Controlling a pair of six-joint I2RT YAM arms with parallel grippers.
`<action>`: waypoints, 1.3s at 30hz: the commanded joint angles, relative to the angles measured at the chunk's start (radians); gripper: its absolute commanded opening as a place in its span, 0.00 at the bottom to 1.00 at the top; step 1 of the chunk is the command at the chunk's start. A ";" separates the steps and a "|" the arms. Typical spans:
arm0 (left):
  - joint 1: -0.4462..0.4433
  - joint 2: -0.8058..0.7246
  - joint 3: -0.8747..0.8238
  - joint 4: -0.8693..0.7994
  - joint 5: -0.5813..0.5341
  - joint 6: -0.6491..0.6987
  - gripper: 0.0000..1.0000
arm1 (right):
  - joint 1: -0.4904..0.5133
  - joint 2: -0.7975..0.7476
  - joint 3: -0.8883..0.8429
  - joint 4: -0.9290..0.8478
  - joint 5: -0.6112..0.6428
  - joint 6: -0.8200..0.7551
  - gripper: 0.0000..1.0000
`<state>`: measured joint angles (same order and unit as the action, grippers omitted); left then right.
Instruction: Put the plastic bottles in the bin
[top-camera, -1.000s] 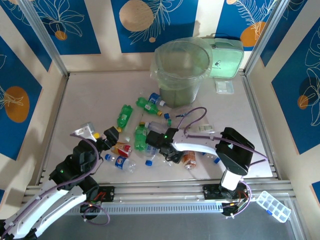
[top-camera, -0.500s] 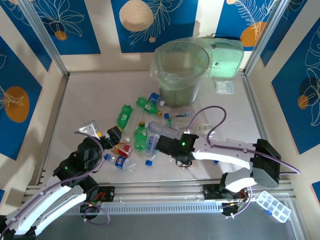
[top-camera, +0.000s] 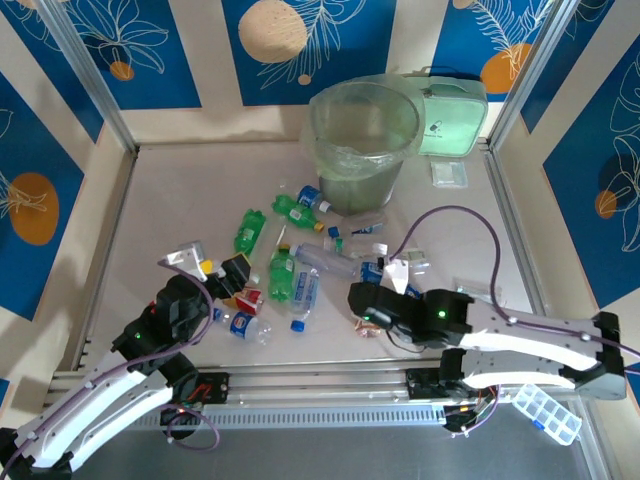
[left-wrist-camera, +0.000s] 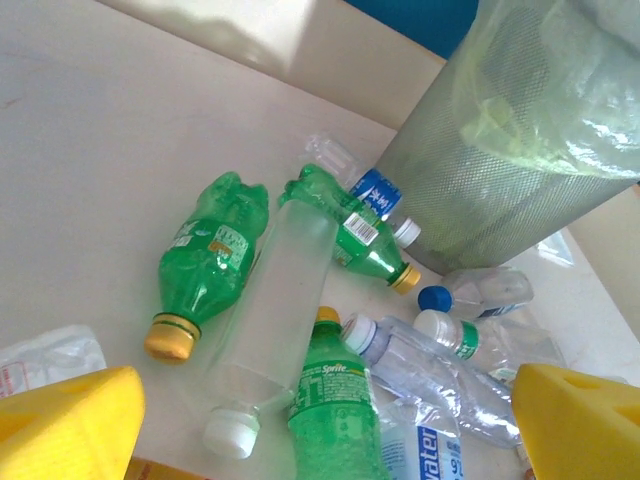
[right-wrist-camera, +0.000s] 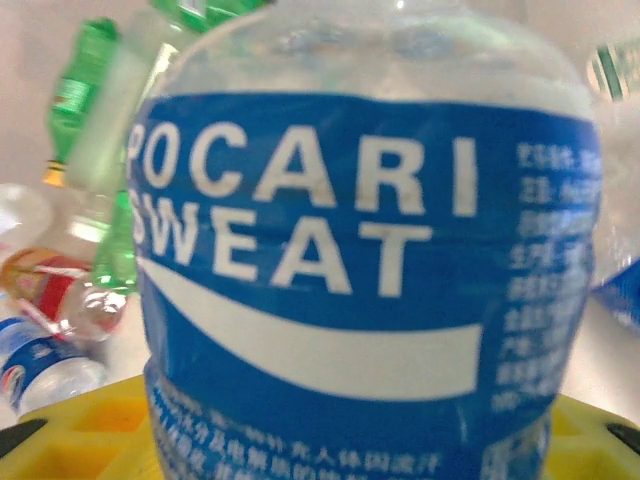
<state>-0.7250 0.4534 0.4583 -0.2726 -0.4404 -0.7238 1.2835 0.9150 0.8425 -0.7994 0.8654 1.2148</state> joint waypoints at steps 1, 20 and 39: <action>-0.004 -0.001 -0.011 0.040 0.028 0.026 0.94 | 0.007 -0.085 -0.017 0.070 0.081 -0.204 0.35; -0.003 -0.018 -0.021 0.057 0.045 0.045 0.94 | -0.521 0.147 0.528 0.205 -0.272 -0.849 0.33; -0.004 0.011 -0.027 0.089 0.089 0.054 0.93 | -0.925 0.936 1.274 0.095 -0.544 -0.954 0.34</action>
<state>-0.7250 0.4675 0.4397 -0.2089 -0.3660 -0.6971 0.3775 1.7958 2.0350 -0.6441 0.3805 0.2867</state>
